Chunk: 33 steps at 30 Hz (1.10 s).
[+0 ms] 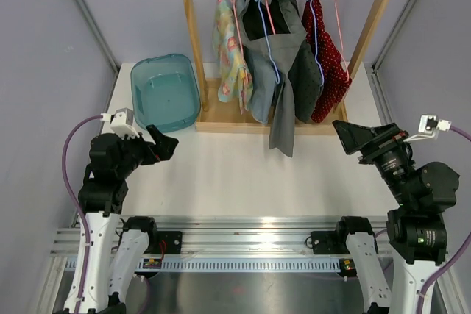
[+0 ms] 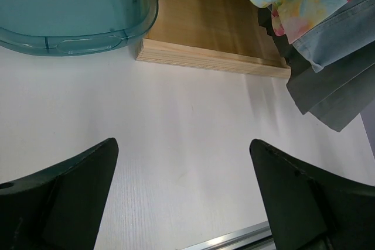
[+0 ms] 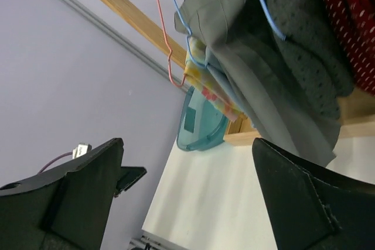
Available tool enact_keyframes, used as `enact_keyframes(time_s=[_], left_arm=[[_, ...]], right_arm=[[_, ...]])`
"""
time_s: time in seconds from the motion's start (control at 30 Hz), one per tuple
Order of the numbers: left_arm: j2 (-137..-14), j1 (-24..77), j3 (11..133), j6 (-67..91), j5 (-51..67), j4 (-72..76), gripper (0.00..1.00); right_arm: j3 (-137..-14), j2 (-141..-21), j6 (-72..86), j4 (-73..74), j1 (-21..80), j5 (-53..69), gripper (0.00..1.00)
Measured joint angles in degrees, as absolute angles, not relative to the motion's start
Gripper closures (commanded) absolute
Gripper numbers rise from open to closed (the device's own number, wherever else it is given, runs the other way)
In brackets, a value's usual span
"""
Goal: Remove the skirt from the hanger
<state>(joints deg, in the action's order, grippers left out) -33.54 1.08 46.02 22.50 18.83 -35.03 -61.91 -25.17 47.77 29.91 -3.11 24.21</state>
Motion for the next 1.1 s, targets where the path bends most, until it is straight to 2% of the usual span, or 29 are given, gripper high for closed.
enact_keyframes(time_s=[0.2,0.4,0.67,0.83,0.93,0.97,1.07,1.1], left_arm=[[-34.15,1.08,46.02,22.46,18.87,-35.03,0.01],[-36.97,1.08,46.02,22.46,19.20,-35.03,0.01],[-38.37,1.08,45.91,22.48,19.49,-35.00,0.01],[-37.98,1.08,45.91,22.50,19.49,-34.96,0.01],[-37.98,1.06,45.91,22.50,19.55,-34.94,0.01],[-37.98,1.02,45.91,22.50,19.57,-34.92,0.01],[-38.00,0.75,45.87,22.50,19.70,-34.85,0.01],[-38.00,0.62,45.84,22.50,19.73,-34.81,0.01]], right_arm=[[-76.03,-34.72,37.17,30.48,-3.11,19.42,0.01],[-101.23,-59.94,26.63,28.18,-3.11,13.65,0.02],[-120.92,-91.22,20.14,29.43,-3.11,10.94,0.07],[-124.75,-101.80,18.06,31.94,-3.11,10.66,0.09],[-124.73,-103.66,17.74,32.80,-3.11,10.83,0.14],[-124.68,-103.72,17.74,32.75,-3.11,10.90,0.21],[-124.11,-103.68,17.61,31.53,-3.11,11.57,0.52],[-123.79,-103.66,17.61,30.81,-3.09,11.64,0.73]])
